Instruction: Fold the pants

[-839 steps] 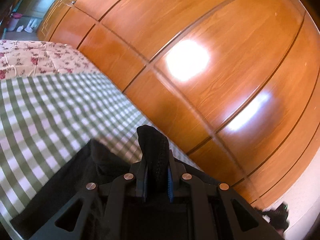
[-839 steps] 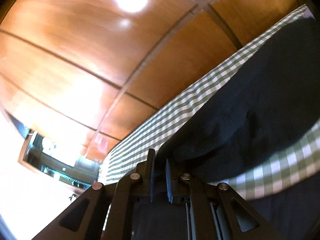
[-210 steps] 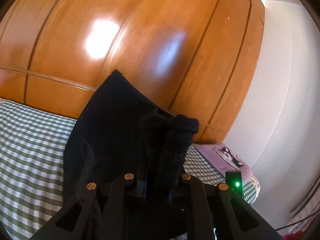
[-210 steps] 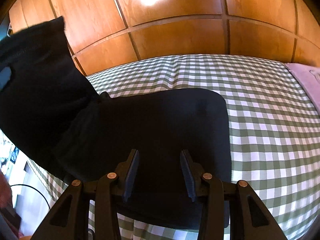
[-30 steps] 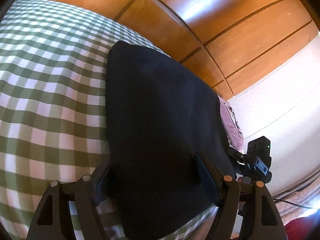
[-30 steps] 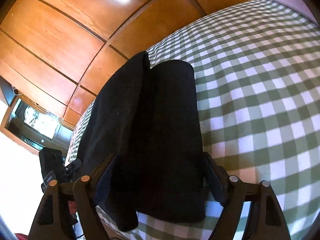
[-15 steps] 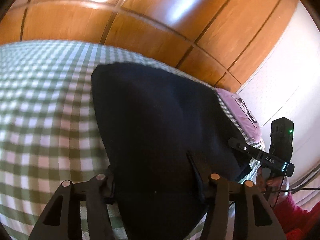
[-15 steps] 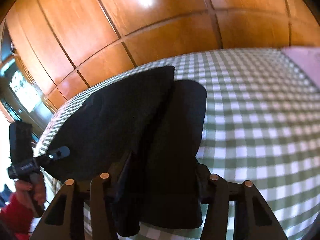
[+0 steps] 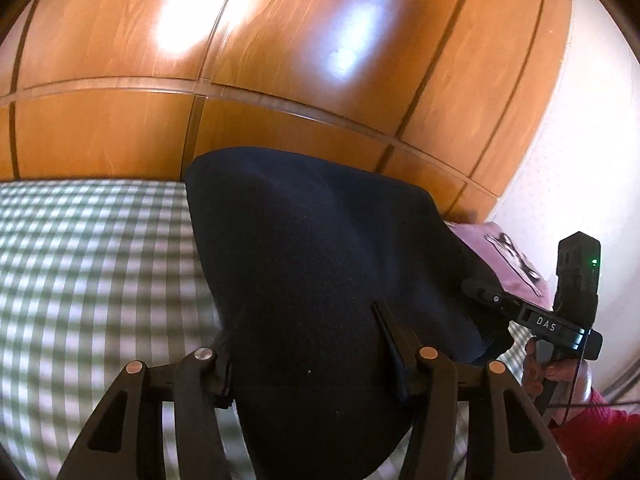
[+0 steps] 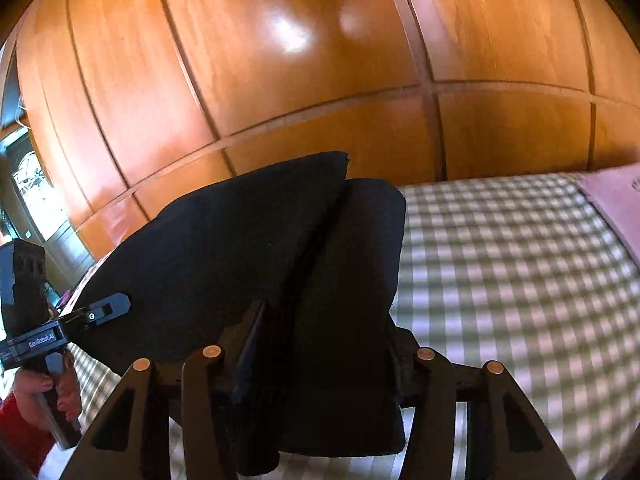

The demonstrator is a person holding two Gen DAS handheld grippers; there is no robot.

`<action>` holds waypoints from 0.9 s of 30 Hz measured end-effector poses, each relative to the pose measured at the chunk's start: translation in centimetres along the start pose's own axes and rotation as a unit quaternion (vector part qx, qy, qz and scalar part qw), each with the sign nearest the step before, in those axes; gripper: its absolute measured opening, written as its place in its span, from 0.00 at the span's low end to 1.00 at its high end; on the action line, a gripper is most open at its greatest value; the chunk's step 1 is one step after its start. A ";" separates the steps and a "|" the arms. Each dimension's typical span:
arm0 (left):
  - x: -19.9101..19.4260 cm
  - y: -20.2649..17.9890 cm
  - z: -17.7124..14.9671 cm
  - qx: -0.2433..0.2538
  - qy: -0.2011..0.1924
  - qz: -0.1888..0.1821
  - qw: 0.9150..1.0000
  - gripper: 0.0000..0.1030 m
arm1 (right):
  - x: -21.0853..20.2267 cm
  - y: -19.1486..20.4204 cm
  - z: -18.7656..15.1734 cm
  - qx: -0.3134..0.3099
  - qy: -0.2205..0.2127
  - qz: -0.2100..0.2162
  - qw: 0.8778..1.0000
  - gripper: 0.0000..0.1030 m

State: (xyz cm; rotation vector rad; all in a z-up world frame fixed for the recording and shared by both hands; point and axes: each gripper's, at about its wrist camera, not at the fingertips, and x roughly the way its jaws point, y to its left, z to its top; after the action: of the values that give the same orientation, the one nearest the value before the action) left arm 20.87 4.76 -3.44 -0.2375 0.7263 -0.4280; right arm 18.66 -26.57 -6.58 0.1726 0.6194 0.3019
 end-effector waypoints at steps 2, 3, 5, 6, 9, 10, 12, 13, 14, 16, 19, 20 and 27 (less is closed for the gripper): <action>1.4 0.5 1.2 -0.003 -0.001 0.004 1.000 0.55 | 1.7 -0.6 1.3 -0.001 -0.004 -0.003 1.000 0.50; 2.0 0.7 1.6 -0.004 -0.001 0.006 1.000 0.55 | 2.2 -0.9 1.9 -0.002 -0.005 -0.004 1.000 0.50; 3.4 1.3 2.4 0.003 -0.003 0.013 1.000 0.55 | 4.0 -1.5 3.2 -0.006 -0.008 -0.009 1.000 0.50; 4.0 1.4 2.6 0.004 -0.005 0.016 1.000 0.55 | 4.8 -1.7 3.6 -0.008 -0.009 -0.012 1.000 0.50; 6.2 2.5 3.3 -0.001 -0.005 0.023 1.000 0.55 | 7.4 -2.5 4.6 -0.013 -0.011 -0.017 1.000 0.50; 6.8 2.8 3.4 -0.002 -0.003 0.025 1.000 0.55 | 8.0 -2.8 4.7 -0.014 -0.009 -0.019 1.000 0.50; 8.2 3.5 3.2 -0.003 0.008 0.031 0.999 0.55 | 8.8 -3.1 4.4 -0.013 -0.002 -0.025 1.000 0.50; 9.0 3.8 2.9 -0.003 0.015 0.036 0.999 0.55 | 9.4 -3.4 4.2 -0.010 0.003 -0.030 1.000 0.51; 9.5 3.9 2.7 -0.001 0.015 0.040 0.999 0.58 | 10.0 -3.8 3.8 -0.007 0.004 -0.035 0.999 0.53; 9.6 4.3 1.9 0.002 -0.004 0.039 0.999 0.62 | 10.2 -4.3 3.4 0.005 0.002 -0.040 0.999 0.55; 9.9 4.9 1.7 -0.017 -0.009 0.048 0.999 0.74 | 10.0 -3.7 2.9 -0.007 -0.002 -0.061 0.998 0.57; 10.0 5.0 1.6 -0.020 -0.010 0.054 0.998 0.76 | 10.0 -3.5 2.7 -0.012 -0.001 -0.066 0.998 0.58; 9.5 4.6 1.3 -0.018 -0.018 0.072 0.997 0.83 | 10.3 -4.3 2.6 0.001 -0.005 -0.080 0.997 0.73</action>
State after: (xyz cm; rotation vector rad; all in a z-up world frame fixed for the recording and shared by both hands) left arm 29.40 4.63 -9.73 -0.2245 0.7106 -0.2730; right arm 29.11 -27.37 -11.16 0.1249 0.6200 0.1461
